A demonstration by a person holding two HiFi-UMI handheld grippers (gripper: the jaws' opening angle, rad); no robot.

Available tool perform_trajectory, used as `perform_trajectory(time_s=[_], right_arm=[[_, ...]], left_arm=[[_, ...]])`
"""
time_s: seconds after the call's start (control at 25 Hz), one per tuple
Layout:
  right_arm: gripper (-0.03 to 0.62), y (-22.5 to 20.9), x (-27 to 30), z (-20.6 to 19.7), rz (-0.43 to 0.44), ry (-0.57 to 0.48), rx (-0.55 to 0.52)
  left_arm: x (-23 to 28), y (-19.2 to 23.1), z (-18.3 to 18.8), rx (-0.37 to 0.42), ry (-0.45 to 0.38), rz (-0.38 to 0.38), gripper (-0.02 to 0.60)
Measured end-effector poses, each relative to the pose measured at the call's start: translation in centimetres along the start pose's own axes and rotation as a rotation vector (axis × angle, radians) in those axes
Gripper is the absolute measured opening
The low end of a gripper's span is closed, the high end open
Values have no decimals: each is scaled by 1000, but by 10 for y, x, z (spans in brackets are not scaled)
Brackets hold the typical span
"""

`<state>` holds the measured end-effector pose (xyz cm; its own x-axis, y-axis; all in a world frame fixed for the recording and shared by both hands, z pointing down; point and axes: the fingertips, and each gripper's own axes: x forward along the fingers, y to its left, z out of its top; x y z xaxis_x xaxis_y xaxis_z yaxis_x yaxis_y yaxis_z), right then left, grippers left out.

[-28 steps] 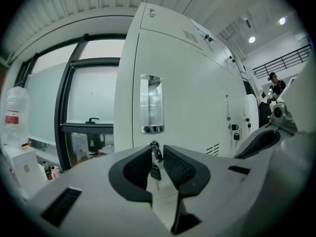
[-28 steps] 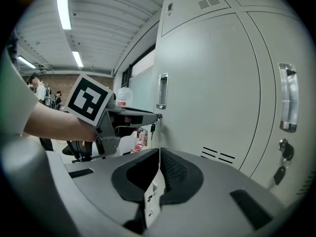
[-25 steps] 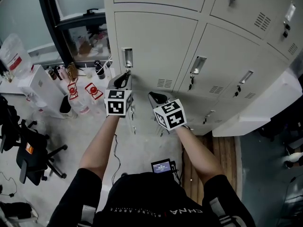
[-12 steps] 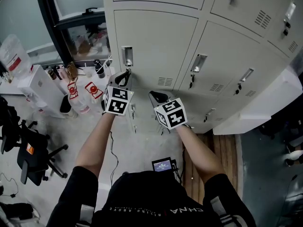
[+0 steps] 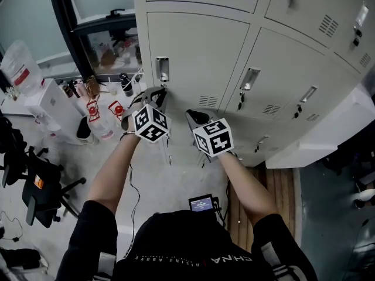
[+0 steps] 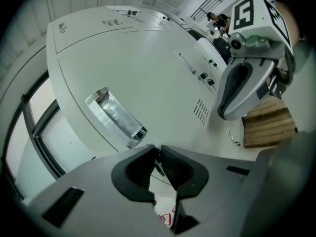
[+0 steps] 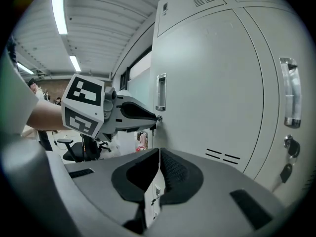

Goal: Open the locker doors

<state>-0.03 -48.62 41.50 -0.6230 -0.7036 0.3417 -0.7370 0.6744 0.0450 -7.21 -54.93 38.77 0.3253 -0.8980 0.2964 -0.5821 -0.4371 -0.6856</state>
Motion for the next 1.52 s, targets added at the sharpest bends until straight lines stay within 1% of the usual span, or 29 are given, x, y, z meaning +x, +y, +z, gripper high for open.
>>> perform_trajectory(time_s=[0.16, 0.32, 0.44, 0.56, 0.76, 0.84, 0.88, 1.12, 1.16, 1.24, 1.32, 1.4, 1.44, 1.52], right_arm=[[32, -2, 1, 1, -3, -8, 15], [32, -3, 1, 1, -6, -11, 20], [32, -4, 0, 1, -9, -13, 26], [32, -5, -2, 0, -12, -14, 32], [32, -5, -5, -1, -14, -13, 32], [32, -5, -6, -1, -16, -15, 36], [32, -5, -7, -1, -16, -16, 40], [32, -4, -10, 1, -14, -22, 45], [32, -4, -10, 2, -13, -23, 45], [32, -4, -12, 2, -12, -23, 45], [32, -5, -12, 1, -13, -21, 46], [32, -6, -12, 0, -13, -17, 50], [32, -6, -12, -1, -13, -16, 54], [32, -5, -10, -2, -9, -14, 63]], left_arm=[[0, -2, 0, 151, 29, -16, 52], [0, -4, 0, 333, 64, -28, 52], [0, -5, -2, 442, 91, -37, 52], [0, -9, -3, 533, 119, -49, 52], [0, -10, -2, 680, 162, -48, 52], [0, -10, -2, 712, 170, -53, 52], [-1, -10, -2, 715, 171, -56, 52], [-1, -11, -3, 652, 138, -71, 55], [-1, -11, -4, 635, 133, -71, 63], [-3, -11, -6, 567, 126, -83, 128], [-7, -9, -7, 470, 94, -90, 143], [-13, -5, -5, 339, 34, -74, 143], [-16, -2, -5, 247, 3, -67, 143], [-21, 0, -9, 8, -46, -74, 143]])
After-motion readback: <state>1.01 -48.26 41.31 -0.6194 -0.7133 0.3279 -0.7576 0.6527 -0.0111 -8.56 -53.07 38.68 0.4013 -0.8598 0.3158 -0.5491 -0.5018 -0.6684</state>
